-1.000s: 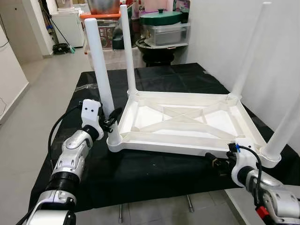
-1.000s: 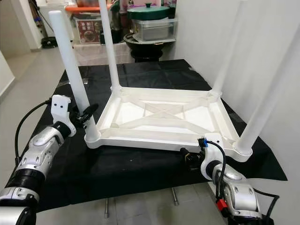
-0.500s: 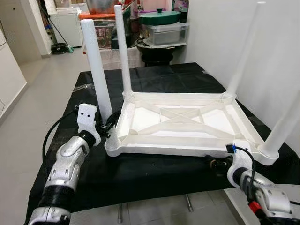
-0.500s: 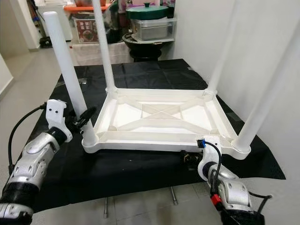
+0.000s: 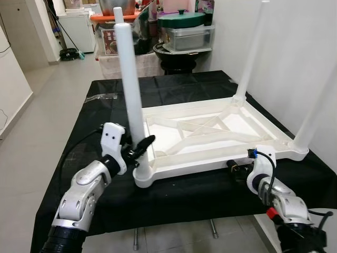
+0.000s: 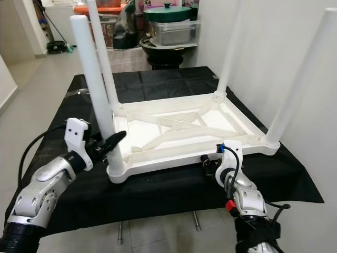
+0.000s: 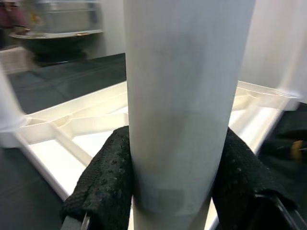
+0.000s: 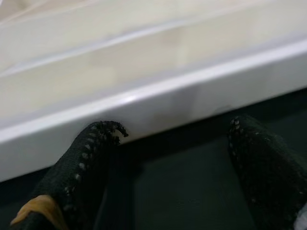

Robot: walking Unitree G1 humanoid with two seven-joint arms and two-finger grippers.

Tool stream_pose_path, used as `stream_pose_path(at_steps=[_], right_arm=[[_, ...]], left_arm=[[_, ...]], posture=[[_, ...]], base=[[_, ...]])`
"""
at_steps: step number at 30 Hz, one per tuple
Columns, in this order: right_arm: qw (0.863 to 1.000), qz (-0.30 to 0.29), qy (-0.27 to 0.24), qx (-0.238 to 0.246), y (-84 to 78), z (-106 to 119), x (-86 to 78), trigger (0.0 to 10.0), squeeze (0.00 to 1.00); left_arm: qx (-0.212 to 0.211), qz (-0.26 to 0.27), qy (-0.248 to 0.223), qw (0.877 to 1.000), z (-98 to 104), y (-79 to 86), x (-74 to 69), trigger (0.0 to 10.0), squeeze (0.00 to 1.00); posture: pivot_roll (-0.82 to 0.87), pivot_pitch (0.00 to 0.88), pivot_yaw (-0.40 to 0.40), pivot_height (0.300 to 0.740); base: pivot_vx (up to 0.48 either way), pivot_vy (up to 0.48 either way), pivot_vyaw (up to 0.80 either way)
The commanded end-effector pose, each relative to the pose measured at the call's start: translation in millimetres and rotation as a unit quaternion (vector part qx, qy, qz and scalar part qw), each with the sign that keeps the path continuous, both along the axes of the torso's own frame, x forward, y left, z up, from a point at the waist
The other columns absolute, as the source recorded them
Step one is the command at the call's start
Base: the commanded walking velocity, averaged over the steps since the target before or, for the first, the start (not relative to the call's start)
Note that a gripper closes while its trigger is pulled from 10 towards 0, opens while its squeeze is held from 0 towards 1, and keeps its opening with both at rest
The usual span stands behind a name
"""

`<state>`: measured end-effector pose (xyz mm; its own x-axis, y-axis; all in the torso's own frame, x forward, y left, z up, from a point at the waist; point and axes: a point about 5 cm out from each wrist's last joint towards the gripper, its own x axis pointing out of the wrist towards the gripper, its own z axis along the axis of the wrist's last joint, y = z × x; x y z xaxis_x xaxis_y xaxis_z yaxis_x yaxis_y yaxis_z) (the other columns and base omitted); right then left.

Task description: Building children table

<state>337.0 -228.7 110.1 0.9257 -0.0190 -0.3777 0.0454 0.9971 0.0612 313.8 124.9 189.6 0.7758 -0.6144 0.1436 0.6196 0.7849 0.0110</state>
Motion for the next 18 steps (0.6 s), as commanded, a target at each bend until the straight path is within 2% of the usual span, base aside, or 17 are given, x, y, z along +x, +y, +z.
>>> stream_pose_path(at_steps=[1,2,3,4,5,6,7,9,14,18], right_arm=[[0.999,0.034,-0.024,0.007,23.9,7,11.0,10.0,0.00],[0.998,0.050,-0.020,0.017,38.7,5,15.1,10.0,0.00],[0.998,0.050,-0.020,0.017,38.7,5,15.1,10.0,0.00],[0.997,0.064,-0.015,0.029,50.6,3,17.4,10.0,0.00],[0.997,0.064,-0.015,0.029,50.6,3,17.4,10.0,0.00],[0.995,0.086,-0.004,0.040,69.6,-4,20.3,10.0,0.00],[0.995,0.086,-0.004,0.040,69.6,-4,20.3,10.0,0.00],[0.994,0.095,0.003,0.046,80.4,-9,21.5,10.0,0.00],[0.995,0.088,0.004,0.046,82.4,-10,25.4,10.0,0.00],[0.996,0.076,-0.002,0.046,76.0,-5,32.0,10.0,0.00]], left_arm=[[-0.006,-0.077,0.013,0.997,-3,-26.2,-8.3,10.0,0.00],[-0.010,-0.097,0.012,0.995,-1,-38.7,-9.6,10.0,0.00],[-0.010,-0.097,0.012,0.995,-1,-38.7,-9.6,10.0,0.00],[-0.016,-0.112,0.011,0.993,1,-48.7,-10.6,10.0,0.00],[-0.016,-0.112,0.011,0.993,1,-48.7,-10.6,10.0,0.00],[-0.028,-0.140,0.011,0.990,7,-66.7,-15.3,10.0,0.00],[-0.028,-0.140,0.011,0.990,7,-66.7,-15.3,10.0,0.00],[-0.041,-0.168,0.018,0.985,10,-80.8,-20.8,10.0,0.00],[-0.055,-0.207,0.034,0.976,11,-94.3,-29.6,10.0,0.00],[-0.070,-0.255,0.054,0.963,13,-108.0,-39.0,10.0,0.00]], posture=[[0.02,0.000,0.008,0.740],[0.01,0.000,0.012,0.740],[0.01,0.000,0.012,0.740],[0.01,0.000,0.012,0.740],[0.01,0.000,0.012,0.740],[0.02,0.000,0.009,0.740],[0.02,0.000,0.009,0.740],[0.02,0.000,0.009,0.740],[0.02,0.000,0.012,0.740],[0.03,0.000,0.010,0.740]], base=[[0.000,0.000,0.00],[0.000,0.000,0.00],[0.000,0.000,0.00],[0.000,0.000,0.00],[0.000,0.000,0.00],[0.000,0.000,0.00],[0.000,0.000,0.00],[0.000,0.000,0.00],[0.000,0.000,0.00],[0.000,0.000,0.00]])
